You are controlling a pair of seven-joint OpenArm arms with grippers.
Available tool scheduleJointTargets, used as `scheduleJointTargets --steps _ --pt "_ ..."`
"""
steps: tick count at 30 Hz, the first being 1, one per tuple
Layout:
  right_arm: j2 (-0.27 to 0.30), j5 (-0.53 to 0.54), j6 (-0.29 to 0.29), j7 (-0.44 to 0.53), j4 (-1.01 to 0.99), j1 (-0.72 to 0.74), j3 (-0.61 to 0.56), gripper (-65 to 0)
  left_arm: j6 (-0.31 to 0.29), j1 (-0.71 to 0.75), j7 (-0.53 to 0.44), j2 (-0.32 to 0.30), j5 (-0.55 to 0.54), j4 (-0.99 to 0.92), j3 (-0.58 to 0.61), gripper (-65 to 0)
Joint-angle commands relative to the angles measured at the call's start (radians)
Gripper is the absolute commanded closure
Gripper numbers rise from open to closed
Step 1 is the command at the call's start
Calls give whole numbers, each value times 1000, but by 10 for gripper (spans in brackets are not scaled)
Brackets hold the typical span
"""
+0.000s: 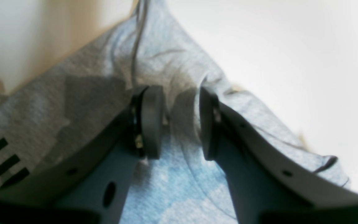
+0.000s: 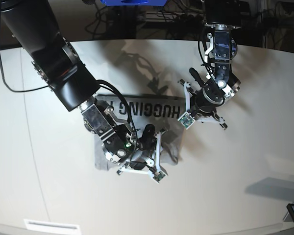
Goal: Fold the T-shirt properly
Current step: 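Lower both grippers onto the shirt and press its fabric, then smooth the shirt's hem fabric with both grippers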
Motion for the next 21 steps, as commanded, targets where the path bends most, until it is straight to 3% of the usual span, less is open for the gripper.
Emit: scheduleJointTargets --steps 1,6,13,21 --pt "-9 4 9 19 12 34 5 -177 10 -16 -17 -4 -4 20 3 -2" --pt "-11 4 18 19 -23 46 7 0 10 -16 -17 -4 -4 17 1 -2" --pt "-26 4 20 23 -66 69 7 -6 10 -11 -17 -4 -4 16 -3 -2" --pt "-31 4 20 94 -144 110 5 -6 10 -5 -17 -4 -4 16 -5 -2"
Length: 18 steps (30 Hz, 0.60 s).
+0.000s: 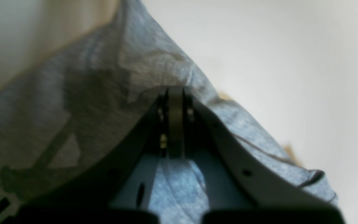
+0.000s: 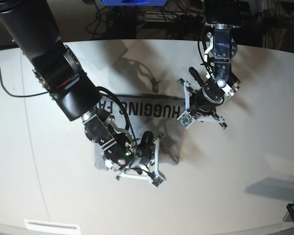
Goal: Fold the T-shirt properly
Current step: 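Smooth the shirt's hem fabric with both grippers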
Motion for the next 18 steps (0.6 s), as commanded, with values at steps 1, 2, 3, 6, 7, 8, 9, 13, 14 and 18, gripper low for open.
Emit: scheduleJointTargets --steps 1,2,3,6,7,8,9,13,14,18 --pt "-11 6 -4 40 1 45 5 -6 10 -12 -17 -3 -4 16 -2 -2" --pt "-11 5 -4 50 -8 48 5 -6 10 -12 -17 -3 -4 16 -2 -2" --pt "-11 5 -4 57 -17 51 5 -6 10 -12 -17 -3 -4 16 -2 -2" --pt "-11 5 -4 68 -45 63 5 -6 10 -15 -17 -3 -4 16 -2 -2" --pt "-11 5 -4 82 -56 68 5 -6 10 -16 -15 -3 -4 16 0 -2" --pt "-11 5 -4 96 -65 69 5 -6 10 -18 -15 -3 -4 16 0 -2" --pt "-9 5 -5 106 -74 74 5 -6 10 -18 -14 -3 -4 16 1 -2" --pt "-6 5 -8 137 -99 75 3 -6 10 -19 -12 -3 -4 16 0 -2" --pt "-6 5 -8 139 -103 75 3 -6 10 -19 -12 -3 -4 16 -2 -2" --pt "-8 5 -8 142 -126 75 3 -9 10 -19 -11 -3 -4 16 -2 -2"
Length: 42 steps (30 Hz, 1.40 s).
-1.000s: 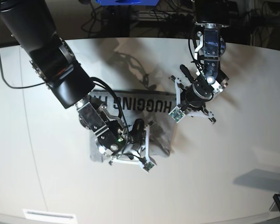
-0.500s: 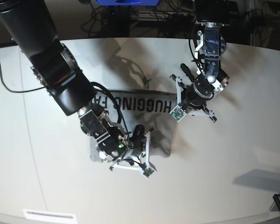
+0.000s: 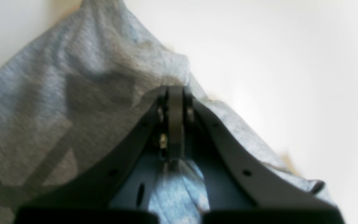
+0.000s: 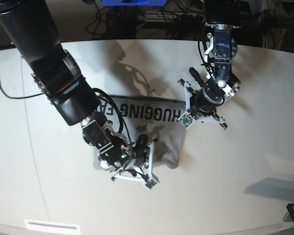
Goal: Fold the T-shirt properly
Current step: 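Smooth the shirt's hem fabric with both grippers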
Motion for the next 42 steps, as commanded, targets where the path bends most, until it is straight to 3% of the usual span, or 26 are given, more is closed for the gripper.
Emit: scheduleJointTargets --steps 1,6,11,13,21,24,31,36,38,41,42 --pt "-8 2 -10 25 11 38 4 -13 10 -15 -12 -4 -4 16 -2 -2" --pt "-6 2 -10 25 5 34 4 -28 10 -14 -10 -4 -4 22 -2 -2" --pt "-3 2 -10 17 28 43 4 -178 10 -6 -10 -4 -4 57 -4 -2" --pt "5 2 -10 17 61 47 4 -207 10 -5 -10 -5 -5 83 -4 -2" --pt "51 2 -10 -17 182 47 8 -209 10 6 -10 -10 -14 235 -99 -2" --pt "61 2 -10 -25 209 44 10 -209 10 -32 -12 -8 -14 235 -88 -2" --pt "150 2 -11 -18 364 -37 14 -209 10 -163 -15 18 -16 114 -44 -2" --pt "183 2 -48 -26 499 -135 171 -209 10 -224 -16 33 -16 27 10 -2" --pt "199 2 -45 -38 559 -178 235 -192 10 -242 -18 47 -18 -2 10 -2" --pt "230 2 -45 -91 640 -212 261 -28 10 -276 -18 50 -61 -64 8 -2" --pt "244 2 -45 -118 662 -221 258 0 10 -290 -18 50 -76 -87 8 -2"
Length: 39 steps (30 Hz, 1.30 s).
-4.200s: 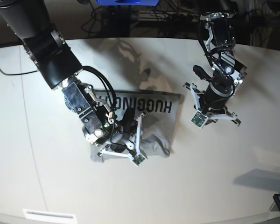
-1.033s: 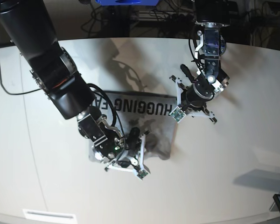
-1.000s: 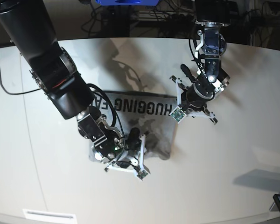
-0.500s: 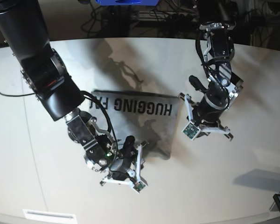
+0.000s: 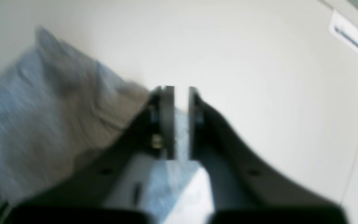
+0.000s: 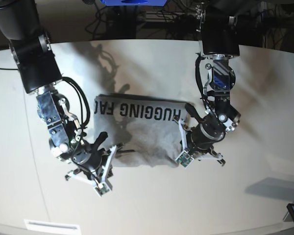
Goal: Fold the T-shirt properly
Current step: 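Smooth the shirt's hem fabric with both grippers, then press the printed edge of the shirt flat with both grippers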
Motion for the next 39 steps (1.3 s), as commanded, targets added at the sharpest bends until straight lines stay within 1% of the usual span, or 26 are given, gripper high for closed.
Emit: scheduleJointTargets --steps 1,2,4,7,12,14,16,19,24,28,33,36,39 --pt "8 8 3 12 48 25 3 -1 9 -32 -17 0 -19 -4 2 -2" --pt "14 8 3 -3 70 13 6 -13 9 -40 -18 0 -24 -18 2 -2" --pt "33 8 3 -11 114 -18 9 -1 9 -54 -41 0 -24 -44 2 -2" --pt "56 8 -1 -12 173 -64 9 -1 9 -63 -78 0 -21 -96 0 -2" --pt "57 8 -1 -15 228 -142 64 -1 9 -105 -98 -5 -30 -239 -7 -2" --pt "57 8 0 -23 246 -173 79 -1 9 -106 -164 -5 -24 -279 -10 -2" --pt "57 8 2 -38 269 -201 79 -1 9 -106 -210 -6 -21 -311 -10 -2" --pt "57 8 2 -60 298 -242 79 -1 9 -126 -255 -6 -28 -389 -4 -2" --pt "56 8 2 -86 338 -300 78 -1 9 -163 -269 -6 -30 -498 -10 -2" --pt "56 8 2 -117 390 -339 78 -1 9 -161 -269 -15 -30 -455 -10 -2" --pt "50 8 -1 -121 433 -368 76 -1 9 -158 -258 -20 -31 -320 -10 -2" --pt "47 8 0 -121 429 -383 70 -1 9 -115 -192 -20 -31 -227 -10 -2" --pt "48 8 -1 -115 429 -394 41 -1 9 -40 -172 -12 -31 -124 3 -2"
